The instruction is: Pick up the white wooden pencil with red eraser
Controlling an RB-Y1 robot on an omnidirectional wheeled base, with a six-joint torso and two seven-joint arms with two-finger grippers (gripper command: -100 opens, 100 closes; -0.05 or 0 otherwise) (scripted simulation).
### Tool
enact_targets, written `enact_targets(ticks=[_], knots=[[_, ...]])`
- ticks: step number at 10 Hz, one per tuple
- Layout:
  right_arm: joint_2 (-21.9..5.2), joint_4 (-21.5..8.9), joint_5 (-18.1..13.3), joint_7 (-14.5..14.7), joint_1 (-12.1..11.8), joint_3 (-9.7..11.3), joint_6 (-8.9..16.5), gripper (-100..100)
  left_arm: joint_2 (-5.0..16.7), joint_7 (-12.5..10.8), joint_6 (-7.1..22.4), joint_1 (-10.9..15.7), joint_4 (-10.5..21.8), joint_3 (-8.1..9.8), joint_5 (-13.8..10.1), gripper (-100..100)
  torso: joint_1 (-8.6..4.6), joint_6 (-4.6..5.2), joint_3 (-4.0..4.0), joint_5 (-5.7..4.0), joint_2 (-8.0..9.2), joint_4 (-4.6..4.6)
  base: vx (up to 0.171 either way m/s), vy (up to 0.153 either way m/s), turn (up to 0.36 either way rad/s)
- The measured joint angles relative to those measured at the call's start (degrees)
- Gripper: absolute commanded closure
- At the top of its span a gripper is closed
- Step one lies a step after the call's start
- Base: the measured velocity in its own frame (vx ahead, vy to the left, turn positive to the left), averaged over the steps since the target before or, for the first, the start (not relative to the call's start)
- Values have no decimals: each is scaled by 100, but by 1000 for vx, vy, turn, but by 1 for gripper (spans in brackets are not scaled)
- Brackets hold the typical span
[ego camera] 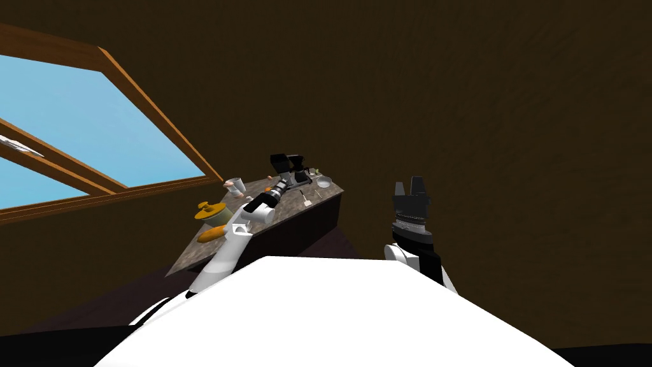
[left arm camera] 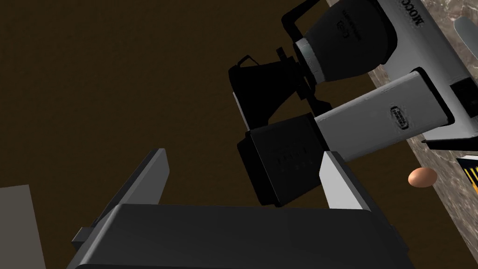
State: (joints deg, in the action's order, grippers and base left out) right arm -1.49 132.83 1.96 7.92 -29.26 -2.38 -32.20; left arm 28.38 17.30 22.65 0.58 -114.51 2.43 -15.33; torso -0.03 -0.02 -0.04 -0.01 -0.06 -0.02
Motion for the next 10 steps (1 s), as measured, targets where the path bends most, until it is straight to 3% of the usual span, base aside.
enact_targets(ticks=[10], knots=[[0,0,0,0,0,0,0,0,353,314,1557,586,471,-6,-515,-100,1,-3,2,0,4,0,11,-12,-70]])
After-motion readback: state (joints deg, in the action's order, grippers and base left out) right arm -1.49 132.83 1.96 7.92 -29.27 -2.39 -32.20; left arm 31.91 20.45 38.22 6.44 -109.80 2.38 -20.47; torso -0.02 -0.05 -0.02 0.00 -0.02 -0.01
